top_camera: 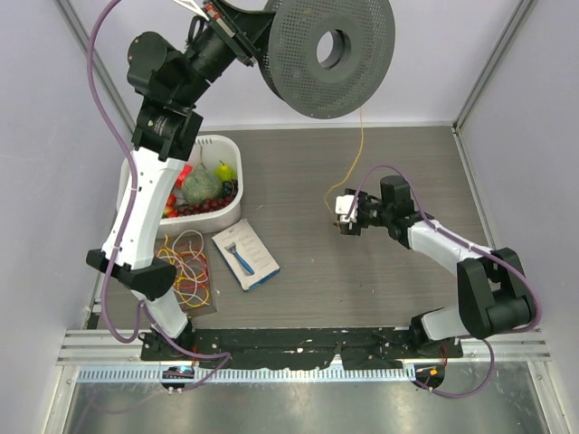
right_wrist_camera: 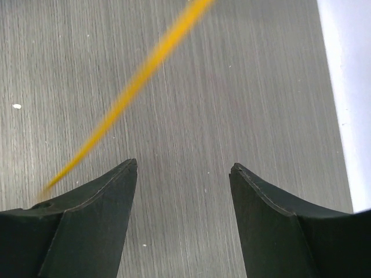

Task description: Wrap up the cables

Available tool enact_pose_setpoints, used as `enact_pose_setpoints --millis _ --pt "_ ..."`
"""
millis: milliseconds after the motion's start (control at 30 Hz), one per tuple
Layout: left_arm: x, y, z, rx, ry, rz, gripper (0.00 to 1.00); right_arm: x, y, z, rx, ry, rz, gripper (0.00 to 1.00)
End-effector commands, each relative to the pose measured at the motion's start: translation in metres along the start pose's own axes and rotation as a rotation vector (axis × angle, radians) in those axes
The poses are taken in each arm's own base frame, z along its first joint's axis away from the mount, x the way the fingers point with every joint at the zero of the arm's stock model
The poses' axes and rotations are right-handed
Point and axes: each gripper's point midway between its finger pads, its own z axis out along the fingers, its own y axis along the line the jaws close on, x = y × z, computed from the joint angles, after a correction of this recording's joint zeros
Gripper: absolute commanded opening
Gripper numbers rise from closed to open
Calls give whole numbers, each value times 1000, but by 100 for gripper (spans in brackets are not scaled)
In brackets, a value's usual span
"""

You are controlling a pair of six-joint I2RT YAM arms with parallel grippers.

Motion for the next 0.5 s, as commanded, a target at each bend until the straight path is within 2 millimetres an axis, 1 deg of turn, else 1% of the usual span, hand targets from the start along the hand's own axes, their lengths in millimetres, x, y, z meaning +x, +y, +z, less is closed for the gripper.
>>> enact_pose_setpoints --millis 0,33,67,100,133,467 --pt "-51 -71 -15 155 -135 40 0 -3 -6 5 -36 -26 -106 69" --pt "-51 -73 -16 158 -137 39 0 0 -2 6 -55 -19 -132 68" --pt "-50 -73 -15 158 -136 37 0 6 9 5 -93 -3 -113 66" --pt "-49 -74 -15 160 -135 35 0 10 15 4 -120 9 -136 63" --pt "-49 -74 -14 160 -136 34 0 13 18 4 -133 13 -157 63" --pt "-48 -75 -14 163 -133 29 0 12 34 4 -195 -8 -164 62"
